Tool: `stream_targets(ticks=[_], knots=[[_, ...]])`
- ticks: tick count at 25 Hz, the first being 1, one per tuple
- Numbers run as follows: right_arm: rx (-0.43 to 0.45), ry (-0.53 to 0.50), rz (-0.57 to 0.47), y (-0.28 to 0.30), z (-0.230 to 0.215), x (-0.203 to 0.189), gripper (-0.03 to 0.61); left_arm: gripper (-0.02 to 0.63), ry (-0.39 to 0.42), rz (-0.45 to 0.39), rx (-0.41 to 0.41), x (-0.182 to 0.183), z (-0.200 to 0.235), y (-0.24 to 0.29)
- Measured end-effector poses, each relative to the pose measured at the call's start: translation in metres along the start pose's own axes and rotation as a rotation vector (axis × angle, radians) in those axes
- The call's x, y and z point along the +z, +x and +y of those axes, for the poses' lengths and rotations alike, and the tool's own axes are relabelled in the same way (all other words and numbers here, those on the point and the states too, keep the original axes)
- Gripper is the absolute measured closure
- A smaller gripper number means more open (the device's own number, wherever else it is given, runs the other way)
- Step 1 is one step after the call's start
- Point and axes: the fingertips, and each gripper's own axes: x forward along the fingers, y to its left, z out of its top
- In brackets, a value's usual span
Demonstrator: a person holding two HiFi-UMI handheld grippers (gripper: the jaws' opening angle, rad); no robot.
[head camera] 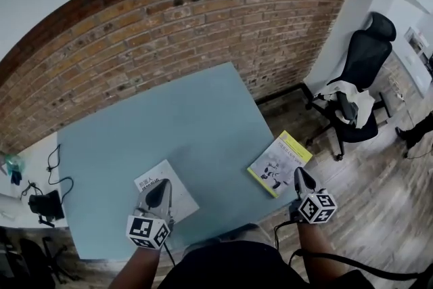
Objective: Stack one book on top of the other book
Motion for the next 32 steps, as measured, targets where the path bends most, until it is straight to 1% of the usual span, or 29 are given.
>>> stream_targets(ticks=[5, 10, 15, 20, 24, 27, 32], knots=[[-0.046, 0.025, -0.013, -0.012, -0.032, 0.002, 0.575, 0.609, 0.003, 0.019, -0.045, 0.004, -0.019, 0.029], [-0.094, 0.047, -0.013, -0.025, -0.063, -0.003, 0.575, 0.609, 0.026, 0.029, -0.087, 0.01, -0.039, 0.054], [-0.121, 0.071, 0.01, -0.028, -0.089, -0.019, 0.575, 0.609, 0.041, 0.02, -0.093, 0.015, -0.053, 0.074], [-0.122, 0.117, 0.041, -0.022, -0.107, -0.035, 0.575, 0.609, 0.039, 0.041, -0.102, 0.011, -0.067, 0.09], [-0.096, 0.11, 0.086, -0.007, -0.111, -0.048, 0.575, 0.609, 0.037, 0.094, -0.084, -0.006, -0.069, 0.098], [-0.091, 0.115, 0.097, 0.002, -0.117, -0.058, 0.575, 0.609, 0.031, 0.139, -0.072, -0.02, -0.071, 0.1], [-0.093, 0.151, 0.116, 0.013, -0.133, -0.077, 0.568, 0.609, 0.033, 0.172, -0.07, -0.024, -0.077, 0.108]])
